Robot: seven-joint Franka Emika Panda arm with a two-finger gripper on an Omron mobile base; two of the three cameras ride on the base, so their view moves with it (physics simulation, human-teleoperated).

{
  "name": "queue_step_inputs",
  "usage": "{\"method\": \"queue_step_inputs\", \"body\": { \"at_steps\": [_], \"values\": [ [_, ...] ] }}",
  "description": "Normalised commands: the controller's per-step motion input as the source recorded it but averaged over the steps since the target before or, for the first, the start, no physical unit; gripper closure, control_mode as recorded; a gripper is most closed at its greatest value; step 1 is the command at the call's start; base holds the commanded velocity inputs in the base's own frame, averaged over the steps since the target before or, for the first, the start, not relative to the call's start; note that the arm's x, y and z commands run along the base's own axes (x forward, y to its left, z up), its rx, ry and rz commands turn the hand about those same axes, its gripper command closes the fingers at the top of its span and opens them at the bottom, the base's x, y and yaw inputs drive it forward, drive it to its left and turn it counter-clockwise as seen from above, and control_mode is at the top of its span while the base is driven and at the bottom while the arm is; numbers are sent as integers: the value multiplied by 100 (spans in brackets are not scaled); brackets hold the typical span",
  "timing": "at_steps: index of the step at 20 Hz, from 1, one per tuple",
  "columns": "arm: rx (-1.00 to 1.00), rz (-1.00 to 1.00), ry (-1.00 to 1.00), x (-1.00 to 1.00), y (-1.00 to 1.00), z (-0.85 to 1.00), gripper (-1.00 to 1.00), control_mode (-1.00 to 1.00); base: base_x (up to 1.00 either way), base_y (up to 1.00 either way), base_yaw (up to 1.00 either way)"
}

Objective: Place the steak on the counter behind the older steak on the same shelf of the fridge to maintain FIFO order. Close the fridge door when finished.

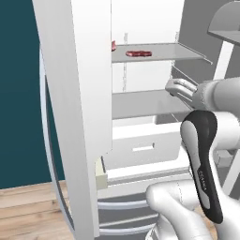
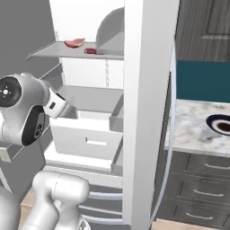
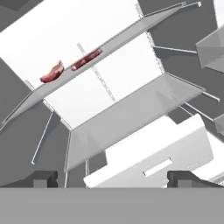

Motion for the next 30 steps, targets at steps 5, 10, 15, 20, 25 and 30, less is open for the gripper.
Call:
{"method": "queue_step_inputs", "body": {
  "at_steps": [5,10,15,20,25,30],
  "values": [
    [0,0,0,0,0,0,-100,100,-35,11,0],
    [0,0,0,0,0,0,-100,100,-45,9,0],
    [0,0,0,0,0,0,-100,100,-11,21,0],
    [0,0,0,0,0,0,-100,100,-2,5,0],
    [8,-3,-1,-29,-21,0,-100,-100,0,0,0],
    [18,-11,-17,-70,-93,19,-100,-100,0,0,0]
  ]
}}
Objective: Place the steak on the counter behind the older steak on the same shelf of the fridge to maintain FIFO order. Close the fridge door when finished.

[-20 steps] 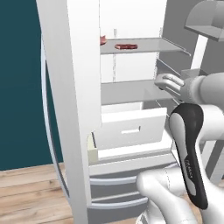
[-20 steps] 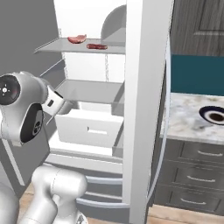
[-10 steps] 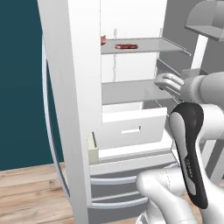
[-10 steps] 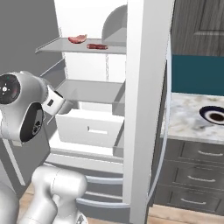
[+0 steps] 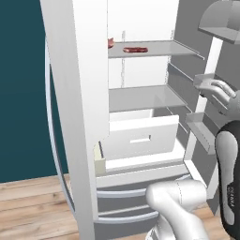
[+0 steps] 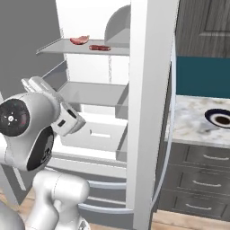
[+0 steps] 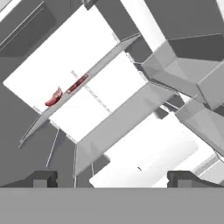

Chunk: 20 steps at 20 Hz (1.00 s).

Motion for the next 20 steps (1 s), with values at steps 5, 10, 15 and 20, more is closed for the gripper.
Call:
{"method": "queue_step_inputs", "body": {
  "at_steps": [5,10,15,20],
  "values": [
    [24,-12,-16,-79,-100,10,-100,-100,0,0,0],
    [26,-25,-3,-77,-100,0,-100,-100,0,0,0],
    [28,-21,0,-32,-100,-3,-100,-100,0,0,0],
    [27,-4,0,27,-99,-23,-100,-100,0,0,0]
  ]
}}
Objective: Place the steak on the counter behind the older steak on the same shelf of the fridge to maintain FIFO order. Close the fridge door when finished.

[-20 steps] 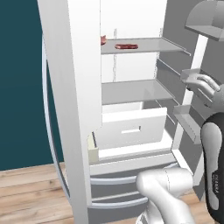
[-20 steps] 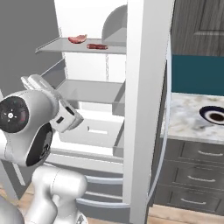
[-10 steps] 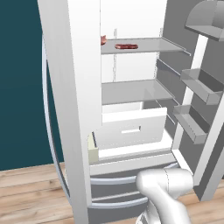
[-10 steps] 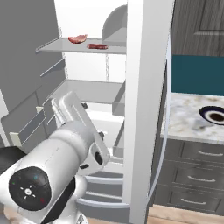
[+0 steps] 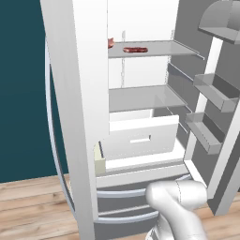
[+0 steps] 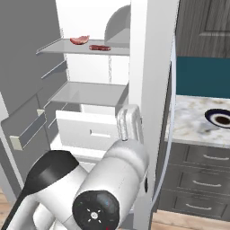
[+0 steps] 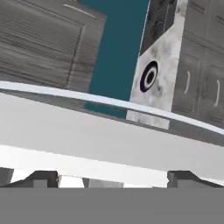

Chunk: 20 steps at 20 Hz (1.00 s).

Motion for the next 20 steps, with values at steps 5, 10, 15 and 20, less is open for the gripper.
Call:
{"method": "queue_step_inputs", "body": {
  "at_steps": [5,10,15,20],
  "values": [
    [28,3,0,60,-77,-36,-100,-100,0,0,0],
    [29,12,0,77,-56,-45,-100,-100,0,0,0],
    [19,20,0,76,-55,-47,-100,-100,0,0,0],
    [13,25,-3,48,-55,-32,-100,-100,0,0,0]
  ]
}}
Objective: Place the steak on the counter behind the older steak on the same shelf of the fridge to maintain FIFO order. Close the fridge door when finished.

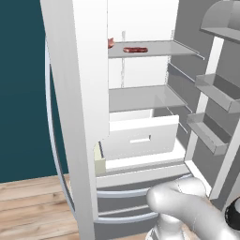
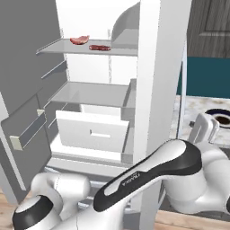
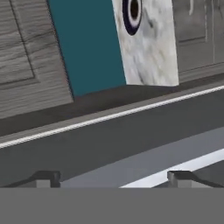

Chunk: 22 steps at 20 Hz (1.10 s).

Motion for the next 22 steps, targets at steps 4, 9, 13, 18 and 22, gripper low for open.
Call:
{"method": "queue_step_inputs", "body": {
  "at_steps": [4,9,13,18,22],
  "values": [
    [2,24,-6,6,2,-25,-100,-100,0,0,0],
    [0,17,-2,11,76,-9,-100,-100,0,0,0],
    [-3,14,0,15,100,0,-100,-100,0,0,0],
    [-4,11,0,16,100,0,-100,-100,0,0,0],
    [-3,6,0,30,100,0,-100,-100,0,0,0]
  ]
}}
